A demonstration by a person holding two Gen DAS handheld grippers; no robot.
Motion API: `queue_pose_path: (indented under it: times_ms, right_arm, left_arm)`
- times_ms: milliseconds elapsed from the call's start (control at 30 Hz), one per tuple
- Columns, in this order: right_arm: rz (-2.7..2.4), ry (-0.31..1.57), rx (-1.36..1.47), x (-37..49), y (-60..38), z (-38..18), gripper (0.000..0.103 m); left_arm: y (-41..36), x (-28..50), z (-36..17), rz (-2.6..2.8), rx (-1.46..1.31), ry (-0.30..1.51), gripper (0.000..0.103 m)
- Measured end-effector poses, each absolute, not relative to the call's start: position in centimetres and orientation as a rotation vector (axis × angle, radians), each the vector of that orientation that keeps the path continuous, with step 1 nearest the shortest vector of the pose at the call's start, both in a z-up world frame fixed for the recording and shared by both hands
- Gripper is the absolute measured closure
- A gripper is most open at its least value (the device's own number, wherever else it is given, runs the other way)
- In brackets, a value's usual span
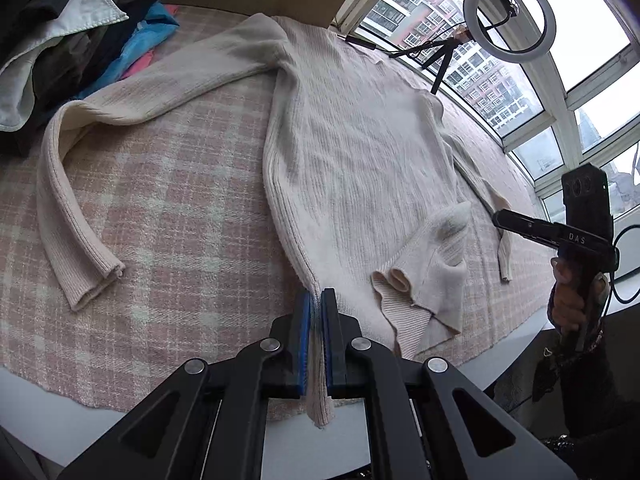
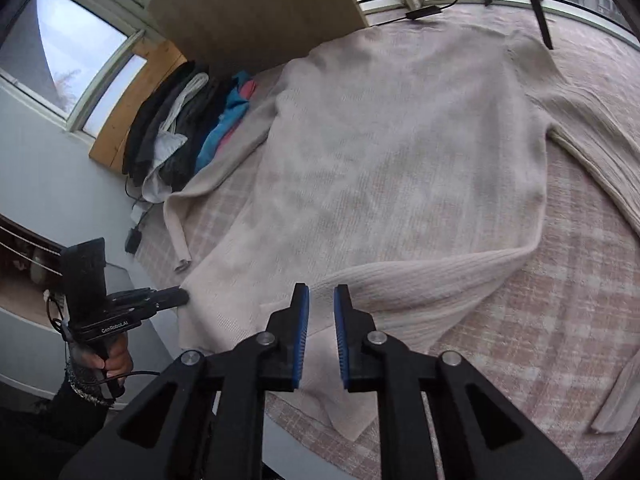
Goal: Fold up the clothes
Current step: 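Hold the hem with the left gripper while the right gripper grasps the front panel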
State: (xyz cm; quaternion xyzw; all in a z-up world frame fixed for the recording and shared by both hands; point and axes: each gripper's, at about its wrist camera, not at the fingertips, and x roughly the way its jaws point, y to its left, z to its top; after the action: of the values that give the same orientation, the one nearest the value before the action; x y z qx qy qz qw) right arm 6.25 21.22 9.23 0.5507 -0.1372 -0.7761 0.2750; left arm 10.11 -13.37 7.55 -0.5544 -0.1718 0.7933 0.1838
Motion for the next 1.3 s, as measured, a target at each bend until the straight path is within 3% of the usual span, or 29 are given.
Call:
queue_pose_path:
  times_ms: [133, 333, 500, 667, 767, 833, 867, 900, 1100, 1300]
  right_arm:
    - [-2.123, -0.450, 1.545, 8.8, 24.0, 8.3, 0.090]
    - [-2.060, -0.494, 1.658, 9.4, 19.4, 6.1, 0.089]
    - [-2.103, -0.322, 1.727, 8.8, 14.3, 5.0, 0.082]
    - [-2.059, -0.310, 1.858, 7.7, 12.8, 2.3, 0.077]
    - [-2.047, -0.285, 1.858, 7.5, 12.1, 2.2, 0.068]
    - [-2.072, -0.224, 1.858, 7.6, 11.5, 2.3, 0.070]
    - [-2.103, -0.170, 1.864, 7.6, 11.4, 2.4, 0.087]
    - [-2.121, -0.140, 1.863, 7.7, 11.5, 2.3, 0.096]
    - [-2.109, -0.454, 1.829, 8.7, 16.5, 3.6, 0.097]
    - [-2.229, -0.673, 1.656, 13.1, 24.1, 10.6, 0.097]
  left_arm:
    - [-13.9, 10.1, 7.1, 2.216, -1.580, -0.497, 0.098]
    - [-13.5, 10.1, 7.0, 2.187, -1.579, -0.467, 0.098]
    - [-13.8, 10.2, 7.0, 2.171, -1.558, -0.462, 0.098]
    - [-14.4, 10.5, 6.6, 2.156, -1.554, -0.473, 0.098]
    - [-14.6, 10.6, 6.4, 2.149, -1.552, -0.472, 0.098]
    - [-14.8, 10.6, 6.3, 2.147, -1.547, -0.466, 0.098]
    - [-14.8, 10.6, 6.3, 2.145, -1.544, -0.469, 0.098]
    - [-14.8, 10.6, 6.3, 2.141, -1.542, -0.476, 0.098]
    - [-15.2, 10.7, 6.6, 2.151, -1.534, -0.477, 0.098]
    - [-16.3, 11.5, 8.6, 2.149, -1.510, -0.560, 0.098]
